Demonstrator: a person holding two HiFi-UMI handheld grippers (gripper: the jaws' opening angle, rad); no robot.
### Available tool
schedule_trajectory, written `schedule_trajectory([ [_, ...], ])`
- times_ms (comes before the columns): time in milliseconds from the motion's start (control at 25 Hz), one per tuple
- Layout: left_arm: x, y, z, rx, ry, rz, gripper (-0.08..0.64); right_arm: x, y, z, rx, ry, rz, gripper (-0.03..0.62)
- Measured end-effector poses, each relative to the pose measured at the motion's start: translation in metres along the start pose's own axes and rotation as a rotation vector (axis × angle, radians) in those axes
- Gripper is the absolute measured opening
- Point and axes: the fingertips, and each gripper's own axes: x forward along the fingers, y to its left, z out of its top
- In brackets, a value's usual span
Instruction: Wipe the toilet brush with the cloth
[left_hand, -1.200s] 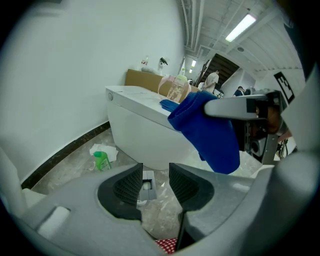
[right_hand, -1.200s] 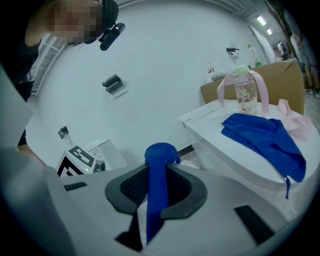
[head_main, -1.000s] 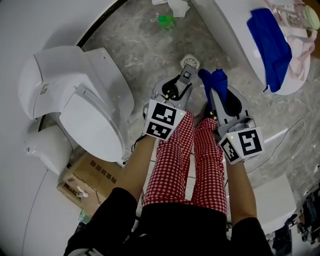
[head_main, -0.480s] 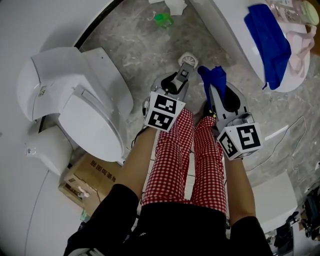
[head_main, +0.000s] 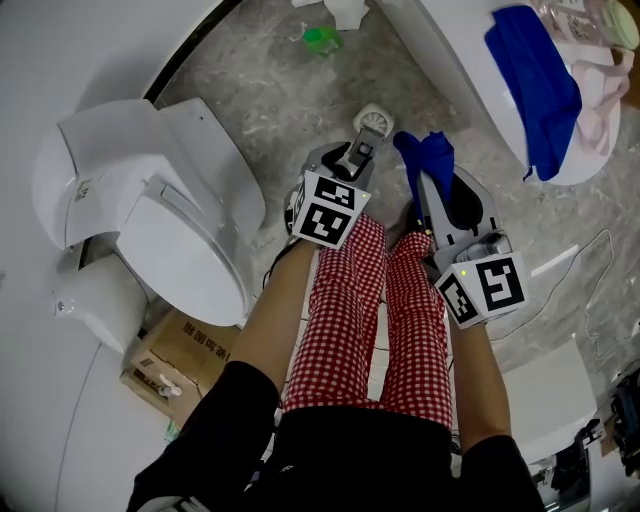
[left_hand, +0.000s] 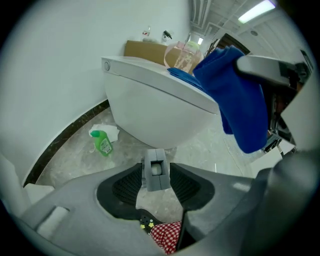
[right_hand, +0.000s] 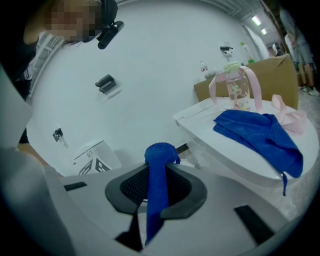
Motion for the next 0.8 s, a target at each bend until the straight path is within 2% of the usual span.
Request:
schedule_trajectory([
  [360,0.017,0.002,0.006,-0.008,0.031,-0.001,0.166,0.003,-0.011,0.014,-0.01,-0.026,-0.017,0.064],
  [600,0.029,0.003,0.001,-0.006,0.13,0.022,0.189,0.004,-0.017,0.021,0.001,-0.024,-0.013,0.064],
  [800,0.039,0.003,-0.002,-0.03,0.196,0.012,0.201,0.002,-0.024,0.023,0.009,-0.024,-0.021,0.064],
])
